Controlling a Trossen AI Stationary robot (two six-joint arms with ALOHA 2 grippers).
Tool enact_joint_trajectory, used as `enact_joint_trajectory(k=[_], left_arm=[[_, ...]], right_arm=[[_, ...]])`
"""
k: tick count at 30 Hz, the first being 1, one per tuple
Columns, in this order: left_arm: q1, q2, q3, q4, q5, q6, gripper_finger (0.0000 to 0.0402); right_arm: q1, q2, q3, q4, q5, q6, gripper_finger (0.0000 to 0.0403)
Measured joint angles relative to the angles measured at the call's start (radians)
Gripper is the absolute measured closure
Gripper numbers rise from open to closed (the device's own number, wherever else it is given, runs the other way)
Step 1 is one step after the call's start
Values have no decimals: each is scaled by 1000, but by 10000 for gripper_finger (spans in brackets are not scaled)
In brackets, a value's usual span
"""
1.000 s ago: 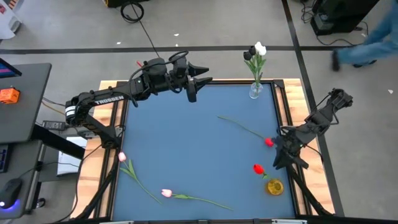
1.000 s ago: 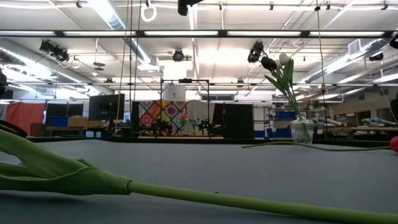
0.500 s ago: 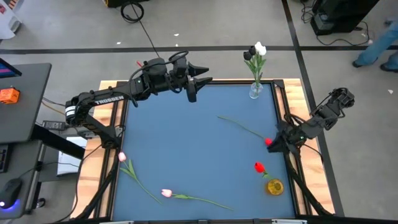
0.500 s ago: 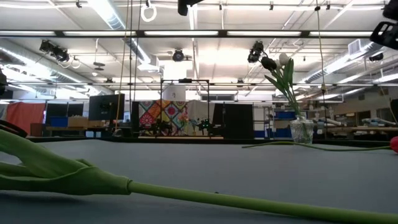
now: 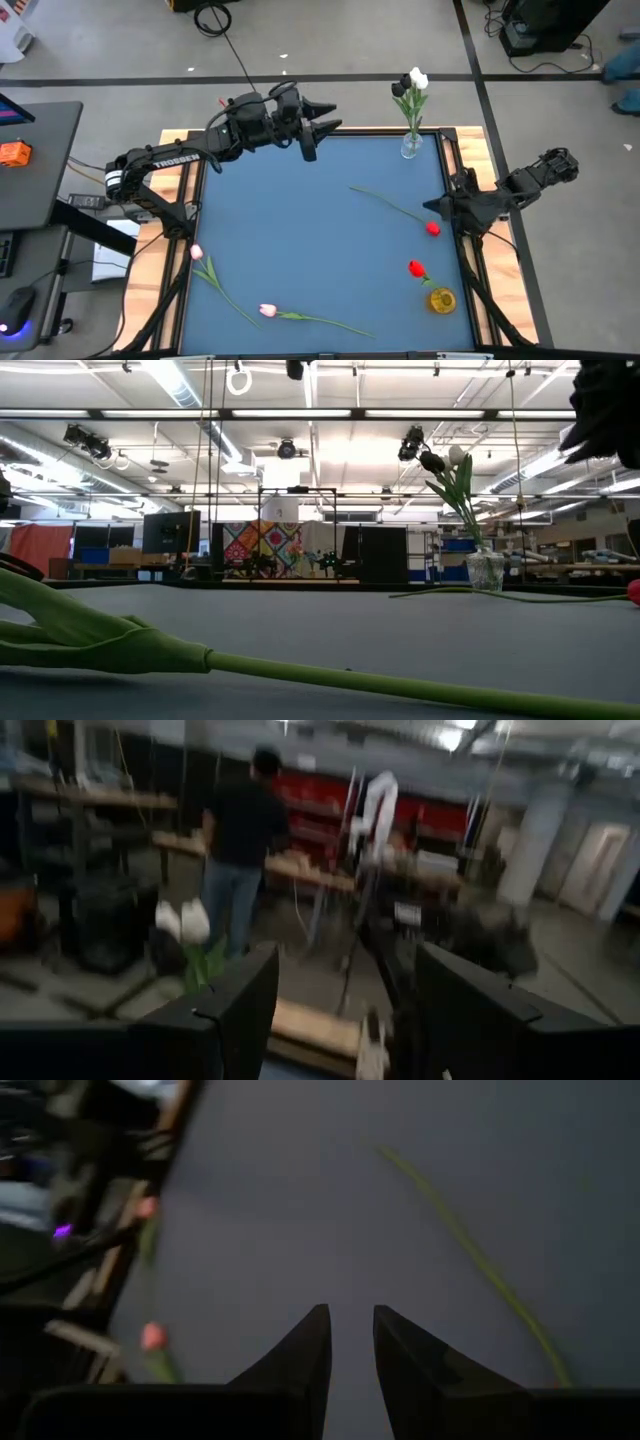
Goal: Sort flowers into vase by color
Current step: Put the red tulip into the yellow vase
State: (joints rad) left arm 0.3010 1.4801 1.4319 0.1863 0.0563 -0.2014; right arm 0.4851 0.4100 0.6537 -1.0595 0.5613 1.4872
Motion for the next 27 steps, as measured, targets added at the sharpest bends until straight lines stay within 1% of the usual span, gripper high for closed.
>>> enact_joint_trajectory(k=[2, 4, 8, 10, 13, 15, 17, 20, 22, 27], left_arm=[[-1, 4, 1, 45, -4, 1, 161], [-2, 7, 1, 78, -6, 3, 161], [-4, 7, 1, 110, -21, -35, 161], [-4, 7, 1, 92, -33, -23, 161], [1, 7, 1, 37, -40, 12, 161], [10, 7, 1, -12, -46, 12, 161], [18, 7, 1, -81, -49, 10, 161], [29, 8, 1, -157, -82, -4, 161], [33, 8, 1, -187, -100, -5, 161], [30, 8, 1, -206, -107, -6, 161]], right_arm=[[-17, 11, 0, -49, -20, 46, 315], [-32, 33, 0, -100, -38, 55, 315], [-73, 113, -1, -159, -33, -35, 315], [-103, 170, -1, -168, -47, -100, 315], [-160, 255, -1, -158, -107, -202, 315], [-205, 319, -1, -132, -149, -302, 314], [-260, 384, -1, -116, -182, -389, 311], [-358, 479, -2, -90, -213, -533, 306], [-432, 539, -2, -61, -266, -631, 301], [-611, 662, -2, 31, -459, -834, 289]])
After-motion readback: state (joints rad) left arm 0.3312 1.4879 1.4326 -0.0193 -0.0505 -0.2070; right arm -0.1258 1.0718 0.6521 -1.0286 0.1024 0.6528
